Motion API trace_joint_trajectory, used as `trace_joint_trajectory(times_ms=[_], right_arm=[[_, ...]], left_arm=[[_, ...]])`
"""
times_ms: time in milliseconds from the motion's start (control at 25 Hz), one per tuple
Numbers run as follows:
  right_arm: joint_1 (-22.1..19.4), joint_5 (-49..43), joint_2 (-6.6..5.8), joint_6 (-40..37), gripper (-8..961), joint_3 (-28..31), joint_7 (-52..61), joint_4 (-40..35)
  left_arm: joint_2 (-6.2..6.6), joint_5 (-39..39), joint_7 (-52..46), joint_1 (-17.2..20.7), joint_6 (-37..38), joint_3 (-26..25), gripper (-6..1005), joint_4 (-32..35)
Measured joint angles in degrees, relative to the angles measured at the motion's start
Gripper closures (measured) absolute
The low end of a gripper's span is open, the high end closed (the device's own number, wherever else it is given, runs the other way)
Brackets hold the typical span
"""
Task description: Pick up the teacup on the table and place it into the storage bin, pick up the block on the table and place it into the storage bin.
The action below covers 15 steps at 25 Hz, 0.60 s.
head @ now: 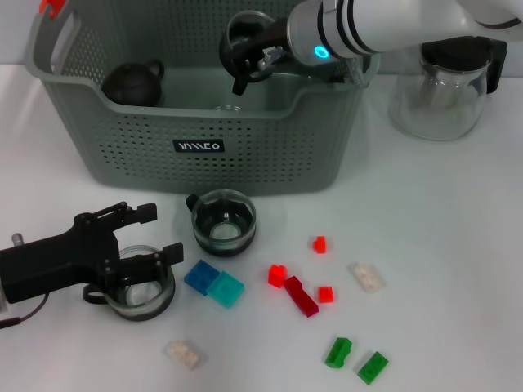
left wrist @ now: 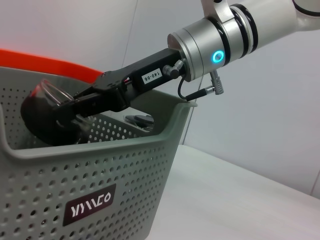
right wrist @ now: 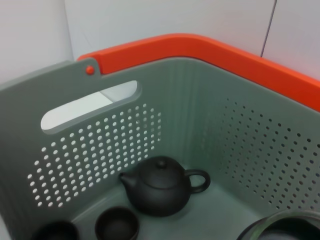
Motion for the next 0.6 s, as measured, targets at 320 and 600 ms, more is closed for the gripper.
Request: trace_joint_trajectory(times_ms=[320,600], right_arm=[[0.0,0.0,0.04,0.0,899,-2.0,0.0,0.2],[0.2,0.1,0.04,-0.4,899,-3.6,0.5,0.1]], left_arm=[[0.0,0.2,-0.2,0.1,0.0,0.0,127,0.0],[0.0,0.2,-0.2,0.0,0.0,0.0,126,0.0]])
